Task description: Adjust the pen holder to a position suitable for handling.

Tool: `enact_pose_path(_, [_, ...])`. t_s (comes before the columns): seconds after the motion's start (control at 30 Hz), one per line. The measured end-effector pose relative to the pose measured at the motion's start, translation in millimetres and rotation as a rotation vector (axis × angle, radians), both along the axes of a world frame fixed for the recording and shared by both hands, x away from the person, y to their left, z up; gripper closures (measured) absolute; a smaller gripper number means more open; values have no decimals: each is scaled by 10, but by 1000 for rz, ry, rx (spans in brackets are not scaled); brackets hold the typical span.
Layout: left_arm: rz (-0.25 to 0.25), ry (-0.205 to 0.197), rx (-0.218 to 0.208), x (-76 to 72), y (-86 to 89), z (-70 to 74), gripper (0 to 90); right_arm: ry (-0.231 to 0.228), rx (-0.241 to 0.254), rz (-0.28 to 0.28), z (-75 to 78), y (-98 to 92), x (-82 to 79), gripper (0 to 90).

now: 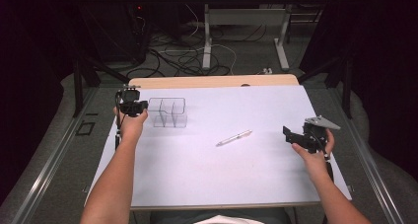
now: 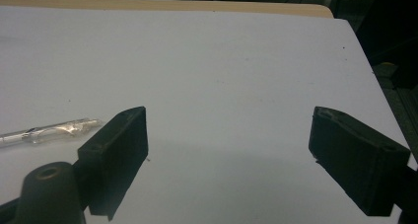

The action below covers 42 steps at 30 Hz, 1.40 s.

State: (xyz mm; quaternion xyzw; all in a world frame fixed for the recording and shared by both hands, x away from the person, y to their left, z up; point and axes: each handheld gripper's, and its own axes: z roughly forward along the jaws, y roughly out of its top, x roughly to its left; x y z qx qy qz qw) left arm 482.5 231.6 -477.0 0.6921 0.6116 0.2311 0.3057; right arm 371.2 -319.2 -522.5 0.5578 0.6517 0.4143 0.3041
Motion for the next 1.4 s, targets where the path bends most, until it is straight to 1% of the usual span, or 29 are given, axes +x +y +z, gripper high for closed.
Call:
enact_pose_path(0.07, [3, 1, 11, 8, -19, -18, 900, -1, 1, 0, 1, 0, -1, 146])
enact_pose_path(0.27, [0, 0, -16, 8, 7, -25, 900, 2, 6, -4, -5, 6, 2, 147])
enact_pose_path(0.33, [1, 4, -10, 5, 1, -21, 900, 2, 5, 3, -7, 2, 6, 148])
enact_pose_path(0.37, [1, -2, -9, 6, -4, -25, 900, 3, 5, 5, -8, 7, 11, 148])
enact_pose_path(0.43, [-5, 0, -16, 3, -22, -25, 900, 6, 8, 5, -8, 19, 12, 148])
enact_pose_path(0.47, [-9, 6, -13, -2, -37, -21, 900, 4, 5, 9, -9, 18, 16, 149])
enact_pose_path(0.5, [-12, -1, -13, -2, -53, -25, 900, 4, 5, 9, -9, 18, 16, 149])
enact_pose_path(0.53, [-17, 2, -9, -5, -69, -22, 900, 5, 4, 11, -10, 24, 19, 149])
enact_pose_path(0.67, [-27, -4, -12, -13, -149, -27, 900, 8, 3, 7, -16, 28, 25, 149])
enact_pose_path(0.7, [-30, 1, -14, -17, -168, -25, 900, 8, -1, 12, -16, 23, 24, 149])
enact_pose_path(0.73, [-34, -3, -14, -21, -211, -27, 900, 7, 3, 12, -15, 23, 23, 149])
enact_pose_path(0.77, [-34, -3, -14, -21, -211, -27, 900, 7, 2, 11, -15, 22, 22, 149])
enact_pose_path(0.97, [-56, -6, -23, -36, -352, -31, 900, 10, 8, 9, -14, 23, 20, 149])
enact_pose_path(1.07, [-62, -9, -29, -47, -427, -35, 900, 9, 2, 11, -13, 20, 20, 149])
enact_pose_path(1.1, [-70, 2, -27, -53, -447, -27, 900, 11, 2, 10, -13, 20, 20, 149])
enact_pose_path(1.17, [-81, -2, -32, -59, -502, -30, 900, 10, 0, 11, -14, 17, 21, 149])
enact_pose_path(1.23, [-95, 6, -32, -71, -562, -25, 900, 10, 0, 10, -21, 18, 25, 149])
enact_pose_path(1.4, [-130, 4, -50, -107, -728, -33, 900, 10, 3, 11, -23, 19, 27, 149])
